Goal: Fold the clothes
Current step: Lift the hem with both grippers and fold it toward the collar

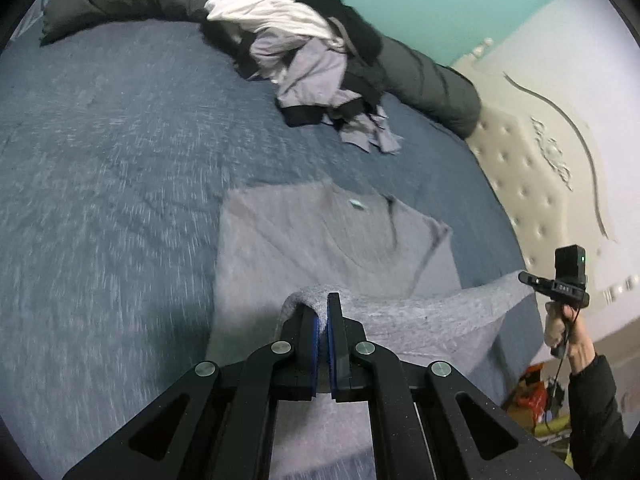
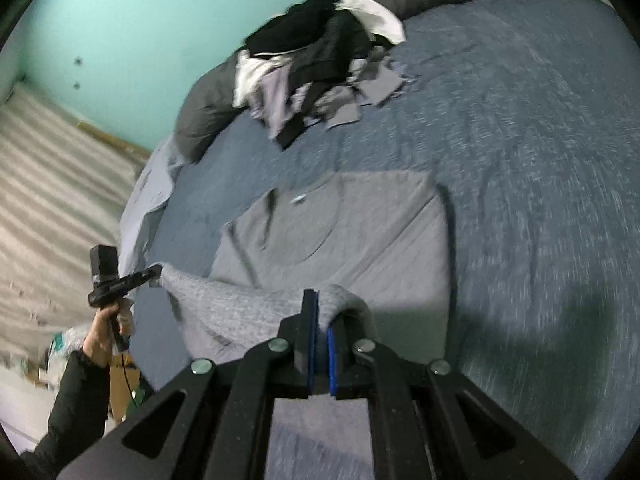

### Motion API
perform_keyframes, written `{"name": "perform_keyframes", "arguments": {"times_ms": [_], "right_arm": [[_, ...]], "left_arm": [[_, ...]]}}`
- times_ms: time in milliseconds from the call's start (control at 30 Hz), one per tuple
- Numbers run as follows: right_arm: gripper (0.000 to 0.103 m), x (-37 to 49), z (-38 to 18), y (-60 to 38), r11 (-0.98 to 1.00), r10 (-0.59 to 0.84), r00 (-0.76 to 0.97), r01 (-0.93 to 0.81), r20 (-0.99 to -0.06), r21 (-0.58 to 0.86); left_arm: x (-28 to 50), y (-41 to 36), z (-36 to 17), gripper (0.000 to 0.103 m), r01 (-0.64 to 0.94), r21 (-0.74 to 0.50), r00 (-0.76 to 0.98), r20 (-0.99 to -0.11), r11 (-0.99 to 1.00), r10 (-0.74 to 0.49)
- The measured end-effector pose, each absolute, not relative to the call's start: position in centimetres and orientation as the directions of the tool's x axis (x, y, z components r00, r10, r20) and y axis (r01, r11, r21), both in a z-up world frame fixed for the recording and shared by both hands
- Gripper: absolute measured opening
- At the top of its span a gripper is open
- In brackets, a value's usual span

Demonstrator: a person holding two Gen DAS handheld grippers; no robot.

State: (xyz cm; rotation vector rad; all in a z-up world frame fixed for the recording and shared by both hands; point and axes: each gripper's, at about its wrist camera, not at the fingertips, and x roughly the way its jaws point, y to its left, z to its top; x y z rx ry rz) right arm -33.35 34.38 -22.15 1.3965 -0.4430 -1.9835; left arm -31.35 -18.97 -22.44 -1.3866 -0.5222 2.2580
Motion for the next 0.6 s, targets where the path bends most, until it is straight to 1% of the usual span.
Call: {"name": "perform_keyframes", "arguments": {"times_ms": [200,400,500,533,600], "right_arm": [[0.004,-39.0,-26.3,33.6,-0.773,-0.630,-0.224,0.266,-0.744,0.575],[0.004,-41.4,-30.7,32.3,-0.829,-0.554,-0.223,0.230,-0.802,0.509],[0.004,-41.5,-31.2,32.7,-0.835,-0.549,-0.255,0.201,-0.796,0.512],[0.005,-41.2,-30.7,32.7,-0.830,-0.556,-0.267,0.215,-0.787,0.514],[0.006,-40.7,-29.8,32.9,-0.820,-0.571,-0.290,0.244,-0.768,0.518]], "left_arm": [[-37.2,-18.7,-27.1,0.003,-0.102,-0.534,-0.402,-0.749,-0.839,0.526],[-39.6,-18.7,-31.9,0.005,-0.017,-0.534,-0.397,-0.772,-0.845,0.496],[-39.4,-18.6,-32.4,0.005,-0.015,-0.527,-0.404,-0.774,-0.850,0.487],[-39.2,-18.6,-32.2,0.006,-0.019,-0.525,-0.411,-0.772,-0.851,0.485],[-38.7,-18.8,-31.3,0.009,-0.031,-0.523,-0.437,-0.760,-0.852,0.482]]}}
